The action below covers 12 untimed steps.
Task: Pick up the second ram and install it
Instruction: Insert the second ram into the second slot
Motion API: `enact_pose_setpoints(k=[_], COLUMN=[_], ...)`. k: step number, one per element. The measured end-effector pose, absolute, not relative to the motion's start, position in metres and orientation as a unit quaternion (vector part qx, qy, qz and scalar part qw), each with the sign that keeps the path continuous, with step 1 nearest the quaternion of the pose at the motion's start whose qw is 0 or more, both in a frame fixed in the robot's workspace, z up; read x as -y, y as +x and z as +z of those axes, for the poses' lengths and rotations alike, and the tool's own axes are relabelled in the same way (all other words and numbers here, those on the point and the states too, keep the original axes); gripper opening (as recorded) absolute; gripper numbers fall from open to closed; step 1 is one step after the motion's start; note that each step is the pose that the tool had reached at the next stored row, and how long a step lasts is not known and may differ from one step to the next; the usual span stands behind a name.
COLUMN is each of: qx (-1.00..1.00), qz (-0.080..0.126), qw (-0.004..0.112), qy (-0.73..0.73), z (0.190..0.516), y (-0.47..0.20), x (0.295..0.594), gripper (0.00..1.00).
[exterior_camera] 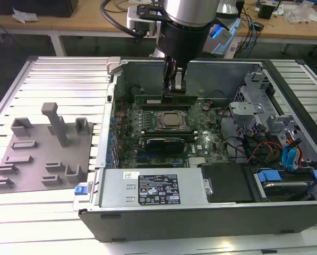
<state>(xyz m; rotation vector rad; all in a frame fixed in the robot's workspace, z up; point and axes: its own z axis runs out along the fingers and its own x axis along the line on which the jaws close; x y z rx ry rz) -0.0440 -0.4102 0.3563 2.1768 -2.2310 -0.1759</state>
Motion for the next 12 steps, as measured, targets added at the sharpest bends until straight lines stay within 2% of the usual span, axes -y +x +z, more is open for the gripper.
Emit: enact_pose_setpoints(k=[12], qx=[0.715], qz=[-0.057], qw=[0.009], qy=[0.697], z=[0.343], y=[-0.042], x=[0.410], gripper=[0.11])
